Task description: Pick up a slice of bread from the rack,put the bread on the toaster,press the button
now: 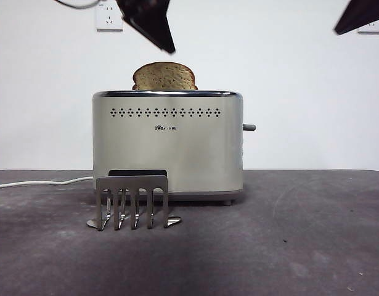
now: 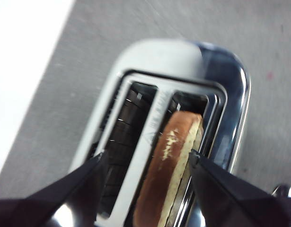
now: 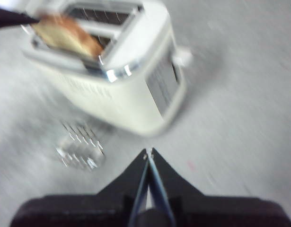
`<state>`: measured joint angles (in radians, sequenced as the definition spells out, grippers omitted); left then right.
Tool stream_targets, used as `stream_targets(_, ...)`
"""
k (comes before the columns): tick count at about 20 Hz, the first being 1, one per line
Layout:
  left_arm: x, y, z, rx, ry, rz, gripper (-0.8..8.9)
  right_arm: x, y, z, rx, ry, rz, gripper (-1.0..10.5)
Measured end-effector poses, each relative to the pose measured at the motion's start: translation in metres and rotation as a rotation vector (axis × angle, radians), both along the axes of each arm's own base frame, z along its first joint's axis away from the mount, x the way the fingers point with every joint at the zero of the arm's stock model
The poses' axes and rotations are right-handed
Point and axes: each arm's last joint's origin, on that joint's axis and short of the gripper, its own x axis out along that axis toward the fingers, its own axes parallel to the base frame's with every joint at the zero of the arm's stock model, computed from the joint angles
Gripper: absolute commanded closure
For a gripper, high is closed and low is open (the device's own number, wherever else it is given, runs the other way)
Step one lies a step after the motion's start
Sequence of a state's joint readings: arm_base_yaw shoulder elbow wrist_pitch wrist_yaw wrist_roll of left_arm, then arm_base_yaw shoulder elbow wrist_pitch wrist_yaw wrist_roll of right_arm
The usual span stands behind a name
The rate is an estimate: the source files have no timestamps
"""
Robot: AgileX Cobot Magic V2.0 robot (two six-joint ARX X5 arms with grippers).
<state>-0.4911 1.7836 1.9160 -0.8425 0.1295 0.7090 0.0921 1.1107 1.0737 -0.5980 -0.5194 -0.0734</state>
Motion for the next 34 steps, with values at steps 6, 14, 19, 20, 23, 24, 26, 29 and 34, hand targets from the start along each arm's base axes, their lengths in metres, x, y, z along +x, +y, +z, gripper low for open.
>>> stream_targets(6, -0.058, 0.031, 0.061, -0.239, 0.002, 0.152, 5.22, 0.06, 0.009, -0.018, 0.217, -0.03, 0.051, 9.6)
stream_targets(14, -0.116, 0.06, 0.095, -0.359, 0.033, 0.215, 5.22, 0.133, 0.019, -0.054, 0.327, 0.099, 0.012, 9.6)
stream_targets(19, -0.124, 0.064, 0.098, -0.367, 0.043, 0.223, 5.22, 0.157, 0.026, -0.063, 0.332, 0.128, 0.013, 9.6)
stream_targets(20, -0.124, 0.065, 0.098, -0.366, 0.05, 0.226, 5.22, 0.162, 0.027, -0.065, 0.332, 0.133, 0.015, 9.6)
stream_targets(23, -0.125, 0.065, 0.096, -0.357, 0.068, 0.232, 5.22, 0.174, 0.031, -0.072, 0.331, 0.141, 0.019, 9.6)
stream_targets(24, -0.124, 0.065, 0.095, -0.356, 0.071, 0.233, 5.22, 0.178, 0.032, -0.076, 0.33, 0.149, 0.018, 9.6)
stream_targets(26, -0.124, 0.065, 0.095, -0.356, 0.072, 0.234, 5.22, 0.185, 0.035, -0.086, 0.327, 0.172, 0.019, 9.6)
stream_targets(29, -0.124, 0.065, 0.095, -0.357, 0.072, 0.234, 5.22, 0.189, 0.042, -0.101, 0.322, 0.209, 0.027, 9.6)
stream_targets(34, -0.124, 0.065, 0.095, -0.361, 0.077, 0.239, 5.22, 0.193, 0.047, -0.108, 0.305, 0.208, 0.016, 9.6)
